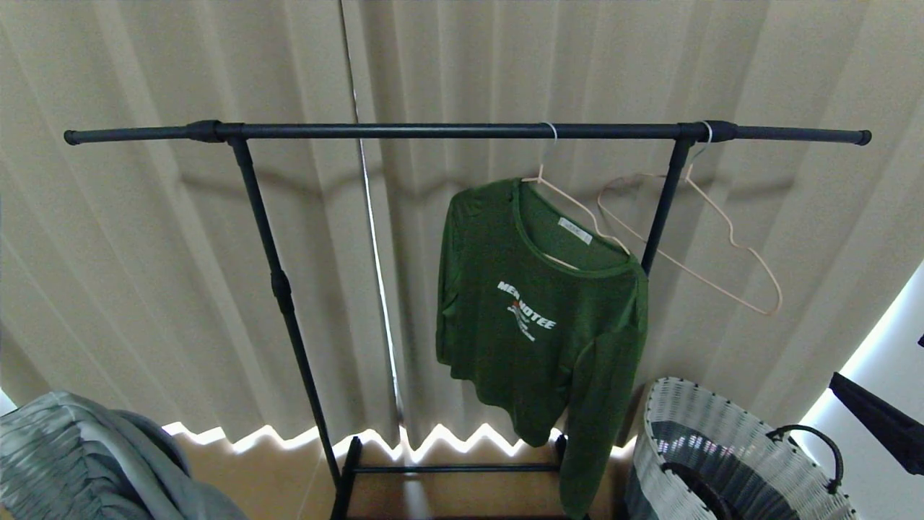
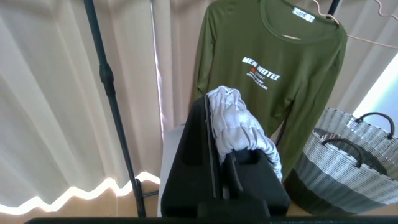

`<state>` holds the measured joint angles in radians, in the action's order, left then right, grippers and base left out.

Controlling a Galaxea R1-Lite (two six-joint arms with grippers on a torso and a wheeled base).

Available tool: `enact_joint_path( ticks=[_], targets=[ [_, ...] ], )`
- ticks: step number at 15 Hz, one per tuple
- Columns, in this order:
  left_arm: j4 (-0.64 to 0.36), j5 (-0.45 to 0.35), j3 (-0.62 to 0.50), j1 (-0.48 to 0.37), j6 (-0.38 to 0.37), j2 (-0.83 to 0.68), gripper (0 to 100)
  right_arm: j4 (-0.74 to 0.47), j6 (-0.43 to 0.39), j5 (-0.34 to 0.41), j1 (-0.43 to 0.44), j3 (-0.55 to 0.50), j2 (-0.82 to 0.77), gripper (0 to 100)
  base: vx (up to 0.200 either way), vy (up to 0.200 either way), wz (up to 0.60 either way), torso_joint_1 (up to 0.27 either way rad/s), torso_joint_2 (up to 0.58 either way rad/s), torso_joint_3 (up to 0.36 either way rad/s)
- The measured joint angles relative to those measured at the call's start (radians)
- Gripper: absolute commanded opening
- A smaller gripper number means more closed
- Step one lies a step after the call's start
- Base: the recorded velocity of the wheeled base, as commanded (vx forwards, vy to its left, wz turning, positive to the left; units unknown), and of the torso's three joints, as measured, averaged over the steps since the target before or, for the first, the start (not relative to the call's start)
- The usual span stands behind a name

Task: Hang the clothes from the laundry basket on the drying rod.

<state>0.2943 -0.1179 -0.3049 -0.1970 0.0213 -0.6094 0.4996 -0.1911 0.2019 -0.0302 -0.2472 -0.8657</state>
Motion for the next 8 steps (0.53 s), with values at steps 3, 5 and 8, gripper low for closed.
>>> enact_joint_path(
  ticks=[3, 5, 8],
  targets=[
    [-0.001, 0.000, 0.003, -0.001, 0.000, 0.000, 0, 0.000, 0.000, 0.000, -0.001, 0.001, -0.001, 100, 0.000, -0.200, 0.00, 0.002, 0.00, 0.004],
    [-0.003, 0.000, 0.007, -0.001, 0.000, -0.002, 0, 0.001, 0.000, 0.001, -0.001, 0.001, -0.001, 100, 0.000, -0.200, 0.00, 0.015, 0.00, 0.005],
    [-0.002, 0.000, 0.007, -0.001, 0.000, -0.002, 0, 0.001, 0.000, 0.001, 0.000, 0.002, 0.000, 100, 0.000, -0.200, 0.00, 0.004, 0.00, 0.002]
  ],
)
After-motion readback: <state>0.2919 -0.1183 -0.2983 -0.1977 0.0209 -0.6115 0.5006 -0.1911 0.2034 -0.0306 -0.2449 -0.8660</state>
